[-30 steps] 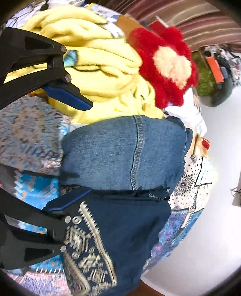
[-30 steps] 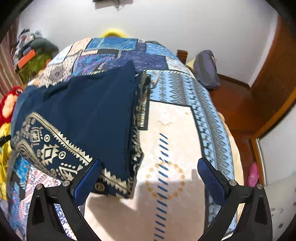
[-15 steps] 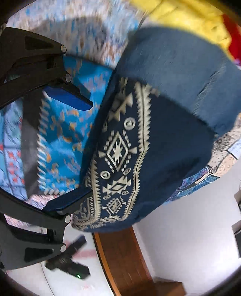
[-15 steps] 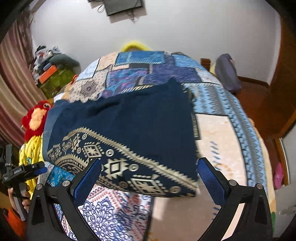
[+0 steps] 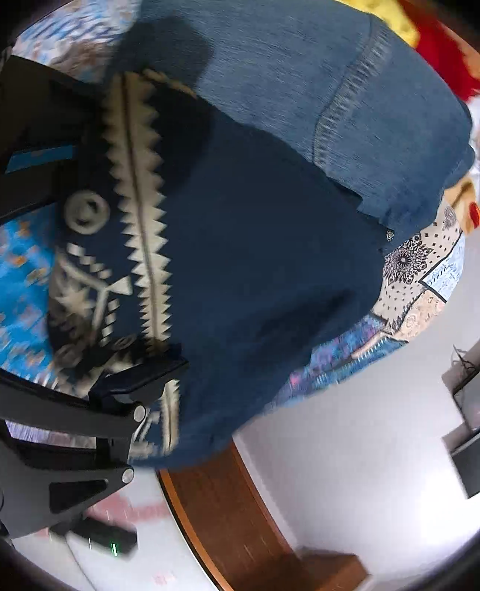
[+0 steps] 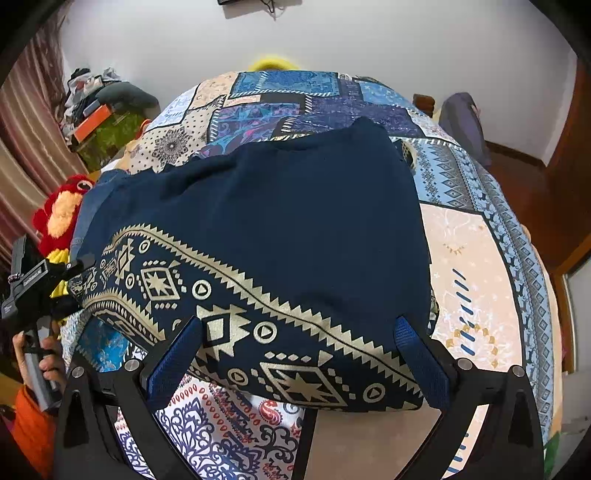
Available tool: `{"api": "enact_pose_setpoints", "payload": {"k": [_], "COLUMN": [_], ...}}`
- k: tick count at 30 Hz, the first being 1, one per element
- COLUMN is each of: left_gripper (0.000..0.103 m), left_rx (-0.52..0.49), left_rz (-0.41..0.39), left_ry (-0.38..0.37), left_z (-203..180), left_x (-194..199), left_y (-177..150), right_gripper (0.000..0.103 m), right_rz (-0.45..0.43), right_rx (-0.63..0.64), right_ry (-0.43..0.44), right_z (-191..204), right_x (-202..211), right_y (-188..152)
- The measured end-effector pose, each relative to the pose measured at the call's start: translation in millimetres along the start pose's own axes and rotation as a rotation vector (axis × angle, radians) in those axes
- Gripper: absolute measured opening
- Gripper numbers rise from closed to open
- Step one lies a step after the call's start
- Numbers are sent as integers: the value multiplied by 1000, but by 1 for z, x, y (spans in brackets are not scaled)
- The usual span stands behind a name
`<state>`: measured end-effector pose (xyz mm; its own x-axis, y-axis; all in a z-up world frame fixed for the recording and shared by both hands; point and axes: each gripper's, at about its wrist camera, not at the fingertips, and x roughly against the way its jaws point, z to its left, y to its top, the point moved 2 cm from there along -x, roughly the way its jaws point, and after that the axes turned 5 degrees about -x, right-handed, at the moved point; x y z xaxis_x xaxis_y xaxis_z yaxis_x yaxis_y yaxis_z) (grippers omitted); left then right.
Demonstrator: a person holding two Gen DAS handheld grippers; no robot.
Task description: Fold large clothes
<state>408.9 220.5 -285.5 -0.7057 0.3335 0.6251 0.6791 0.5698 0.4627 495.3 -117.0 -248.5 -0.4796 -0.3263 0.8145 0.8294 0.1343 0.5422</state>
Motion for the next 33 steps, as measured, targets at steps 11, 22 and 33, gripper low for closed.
{"api": "enact_pose_setpoints", "payload": {"k": [11,22,33], "left_gripper": [10,9,8], "left_rx": [-137,-375,-594], "left_rz": [-166,-315,-262], "left_ry": [177,306,275], "left_z": [-36,-95,-175], "left_x": [37,108,79], "left_y": [30,34,28], "right_gripper": [103,103,103], "right_rz": [-49,0,165], "right_rx": [12,81,203], "right_ry": [-15,83,112], "right_z": [26,109,120], "right_x": [21,-10,-37], "right_y": [23,32,-2]}}
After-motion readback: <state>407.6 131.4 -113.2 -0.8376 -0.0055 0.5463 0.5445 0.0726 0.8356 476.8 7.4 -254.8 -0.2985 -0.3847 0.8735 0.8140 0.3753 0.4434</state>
